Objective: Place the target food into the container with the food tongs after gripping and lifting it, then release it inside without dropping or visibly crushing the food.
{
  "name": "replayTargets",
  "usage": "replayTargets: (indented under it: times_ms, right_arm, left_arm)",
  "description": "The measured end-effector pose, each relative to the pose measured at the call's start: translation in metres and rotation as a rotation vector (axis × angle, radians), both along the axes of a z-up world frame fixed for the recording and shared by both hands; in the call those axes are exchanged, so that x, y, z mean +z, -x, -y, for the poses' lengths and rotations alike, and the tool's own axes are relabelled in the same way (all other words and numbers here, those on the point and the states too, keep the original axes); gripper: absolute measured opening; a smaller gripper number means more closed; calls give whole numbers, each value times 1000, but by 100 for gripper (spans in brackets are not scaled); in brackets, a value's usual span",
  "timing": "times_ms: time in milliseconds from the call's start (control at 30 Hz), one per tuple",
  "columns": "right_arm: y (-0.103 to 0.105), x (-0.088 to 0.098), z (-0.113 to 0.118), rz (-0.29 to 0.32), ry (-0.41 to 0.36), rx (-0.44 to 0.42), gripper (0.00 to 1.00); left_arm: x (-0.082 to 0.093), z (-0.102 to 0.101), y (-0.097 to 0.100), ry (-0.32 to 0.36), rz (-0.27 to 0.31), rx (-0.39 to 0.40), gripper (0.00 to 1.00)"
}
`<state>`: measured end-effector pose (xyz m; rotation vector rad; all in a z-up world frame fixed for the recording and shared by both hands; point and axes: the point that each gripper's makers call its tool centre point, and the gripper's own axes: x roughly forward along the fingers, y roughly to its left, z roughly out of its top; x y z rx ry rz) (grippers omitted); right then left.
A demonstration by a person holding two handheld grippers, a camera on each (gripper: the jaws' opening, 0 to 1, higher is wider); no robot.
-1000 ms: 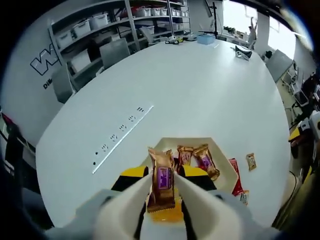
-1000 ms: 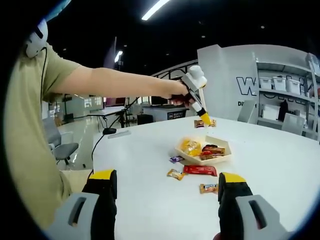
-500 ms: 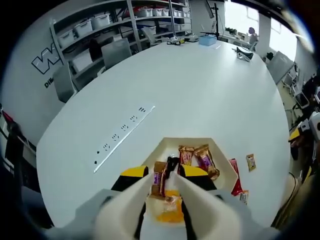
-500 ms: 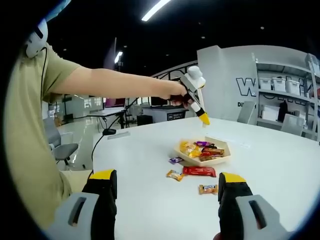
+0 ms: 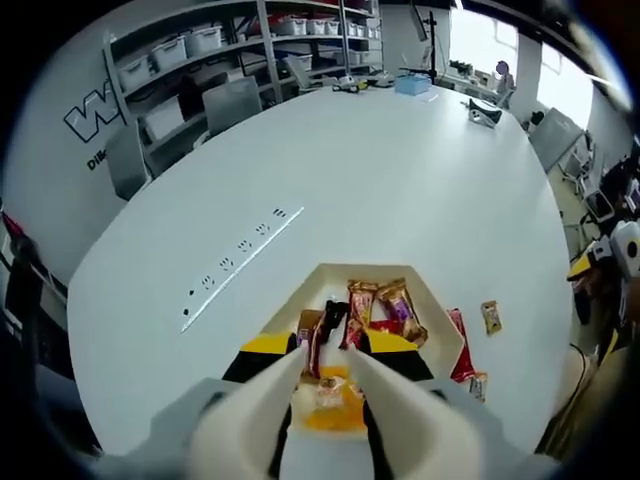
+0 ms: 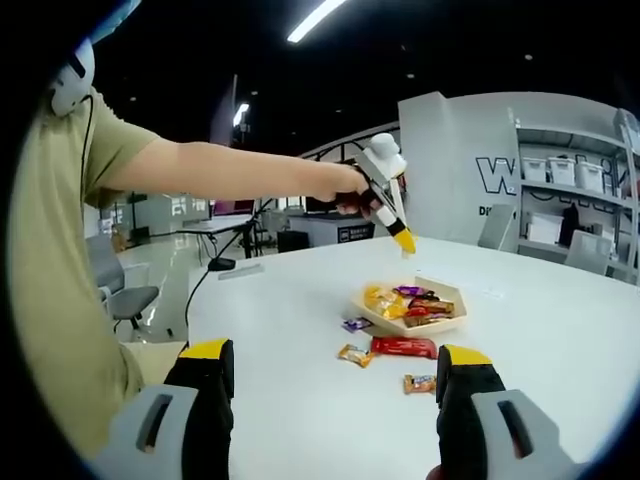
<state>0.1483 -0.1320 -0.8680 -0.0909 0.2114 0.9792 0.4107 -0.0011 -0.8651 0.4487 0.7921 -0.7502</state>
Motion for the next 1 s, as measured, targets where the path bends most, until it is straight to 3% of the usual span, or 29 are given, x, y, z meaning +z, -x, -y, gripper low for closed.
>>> replayTargets:
  times_ms: [467, 1000]
  right_arm:
    - [1, -3, -5, -6, 1, 8, 82]
    - [1, -4, -7, -7, -2, 13, 82]
  left_arm:
    - [-10, 2, 24, 45, -9, -26, 24]
    - [-12, 17, 67, 81, 1, -107, 25]
